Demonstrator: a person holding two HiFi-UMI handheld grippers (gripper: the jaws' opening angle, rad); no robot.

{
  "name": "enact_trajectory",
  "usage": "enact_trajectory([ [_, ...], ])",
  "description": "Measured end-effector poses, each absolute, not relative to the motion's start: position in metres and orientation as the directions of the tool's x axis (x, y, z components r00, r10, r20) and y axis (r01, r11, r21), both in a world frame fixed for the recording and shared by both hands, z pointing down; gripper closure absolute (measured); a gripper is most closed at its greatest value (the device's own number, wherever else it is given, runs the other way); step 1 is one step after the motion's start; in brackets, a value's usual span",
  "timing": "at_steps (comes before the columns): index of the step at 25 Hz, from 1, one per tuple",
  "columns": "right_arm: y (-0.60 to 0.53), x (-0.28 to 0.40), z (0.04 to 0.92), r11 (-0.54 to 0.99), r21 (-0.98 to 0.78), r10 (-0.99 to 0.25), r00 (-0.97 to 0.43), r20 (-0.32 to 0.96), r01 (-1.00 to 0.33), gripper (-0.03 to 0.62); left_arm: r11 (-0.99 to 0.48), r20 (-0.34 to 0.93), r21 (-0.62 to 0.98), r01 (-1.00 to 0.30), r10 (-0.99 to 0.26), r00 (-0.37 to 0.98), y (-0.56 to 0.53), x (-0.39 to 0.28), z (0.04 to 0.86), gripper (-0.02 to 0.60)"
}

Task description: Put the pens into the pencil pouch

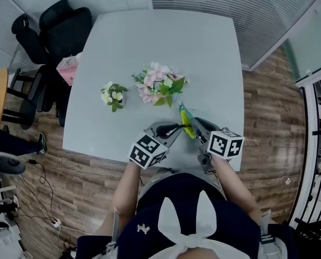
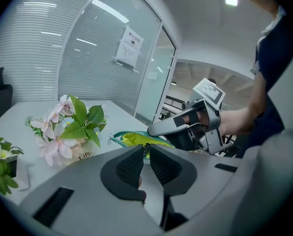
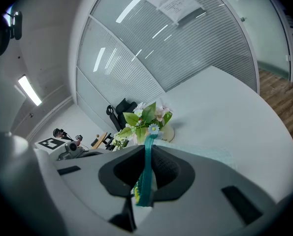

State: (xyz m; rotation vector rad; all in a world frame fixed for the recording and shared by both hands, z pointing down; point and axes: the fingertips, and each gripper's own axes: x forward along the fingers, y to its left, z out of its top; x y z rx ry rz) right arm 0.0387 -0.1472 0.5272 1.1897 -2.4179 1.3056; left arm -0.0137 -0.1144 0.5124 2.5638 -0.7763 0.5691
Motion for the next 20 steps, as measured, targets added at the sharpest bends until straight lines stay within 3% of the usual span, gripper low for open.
enact_trajectory([
  [20,-0.147,0.038,0.529,0.297,-0.656,-0.571,-0.68,0.461,-0.694,0.551,-0.789,0.531,0.252,-0.56,-0.371,0.762,-0.114,0.007,0.532,0.526],
])
